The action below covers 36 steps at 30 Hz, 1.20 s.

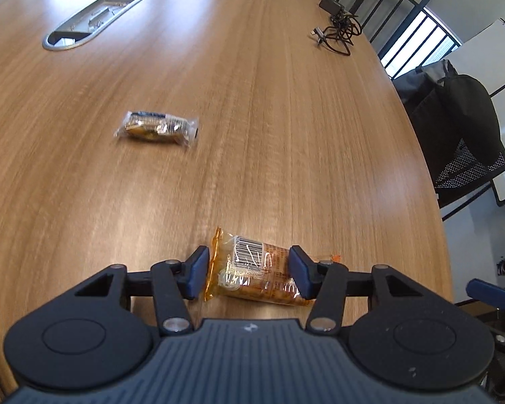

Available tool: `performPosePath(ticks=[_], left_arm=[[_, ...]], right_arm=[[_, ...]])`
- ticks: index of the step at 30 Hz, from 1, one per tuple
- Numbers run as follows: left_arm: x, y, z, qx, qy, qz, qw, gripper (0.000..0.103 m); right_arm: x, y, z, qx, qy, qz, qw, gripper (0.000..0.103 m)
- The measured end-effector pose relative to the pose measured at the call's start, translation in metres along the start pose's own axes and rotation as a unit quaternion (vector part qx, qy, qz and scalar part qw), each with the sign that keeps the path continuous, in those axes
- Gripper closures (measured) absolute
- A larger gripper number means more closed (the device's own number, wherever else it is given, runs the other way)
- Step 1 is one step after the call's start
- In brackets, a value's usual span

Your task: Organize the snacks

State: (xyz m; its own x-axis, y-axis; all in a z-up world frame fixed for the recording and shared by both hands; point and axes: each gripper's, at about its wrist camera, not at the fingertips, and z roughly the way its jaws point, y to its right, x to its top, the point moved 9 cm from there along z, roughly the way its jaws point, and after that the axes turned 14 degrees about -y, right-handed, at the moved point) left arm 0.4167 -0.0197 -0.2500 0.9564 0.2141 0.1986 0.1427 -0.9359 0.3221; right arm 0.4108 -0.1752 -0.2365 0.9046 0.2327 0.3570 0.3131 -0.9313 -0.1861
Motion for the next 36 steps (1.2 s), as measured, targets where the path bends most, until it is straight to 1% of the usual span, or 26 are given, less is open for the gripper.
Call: performPosePath(ticks=[4, 6, 8, 10, 14, 17, 20, 24, 27, 32, 36], left_arm=[[-0.005, -0.003, -0.001, -0.014, -0.012, -0.004, 0.9998, 0.051], [-0.007, 0.001, 0.002, -0.045, -0.024, 0.0, 0.9987, 0.051], [-0.011, 0.009, 0.005, -0.071, -0.028, 0.018, 0.997, 0.049], [-0.012, 0.017, 0.008, -0.08, -0.028, 0.034, 0.9959, 0.049], [-0.014, 0.033, 0.014, -0.108, -0.038, 0.044, 0.9925, 0.049], [-0.014, 0.039, 0.012, -0.099, -0.03, 0.054, 0.9932, 0.048], [-0.01, 0.035, 0.003, -0.09, -0.018, 0.053, 0.9944, 0.048], [-0.003, 0.02, -0.01, -0.069, 0.001, 0.038, 0.9969, 0.047], [0.0, 0.008, -0.02, -0.056, 0.01, 0.032, 0.9979, 0.045], [-0.001, -0.01, -0.035, -0.034, 0.019, 0.022, 0.999, 0.042], [-0.003, -0.025, -0.046, -0.024, 0.025, 0.014, 0.9993, 0.041]], right_arm=[[-0.003, -0.01, 0.005, 0.009, -0.004, -0.012, 1.0, 0.002], [-0.005, -0.015, 0.008, 0.011, -0.01, -0.021, 1.0, 0.002], [-0.006, -0.02, 0.011, 0.011, -0.013, -0.032, 0.999, 0.002], [-0.007, -0.023, 0.012, 0.011, -0.016, -0.038, 0.999, 0.002], [-0.012, -0.02, 0.012, 0.009, -0.021, -0.041, 0.999, 0.002], [-0.014, -0.017, 0.012, 0.01, -0.021, -0.044, 0.999, 0.002], [-0.016, -0.018, 0.015, 0.007, -0.023, -0.053, 0.998, 0.002], [-0.017, -0.025, 0.018, 0.014, -0.023, -0.065, 0.998, 0.002], [-0.017, -0.033, 0.025, 0.012, -0.031, -0.082, 0.996, 0.002], [-0.014, -0.049, 0.036, -0.001, -0.033, -0.118, 0.992, 0.002], [-0.01, -0.06, 0.045, -0.012, -0.029, -0.138, 0.99, 0.002]])
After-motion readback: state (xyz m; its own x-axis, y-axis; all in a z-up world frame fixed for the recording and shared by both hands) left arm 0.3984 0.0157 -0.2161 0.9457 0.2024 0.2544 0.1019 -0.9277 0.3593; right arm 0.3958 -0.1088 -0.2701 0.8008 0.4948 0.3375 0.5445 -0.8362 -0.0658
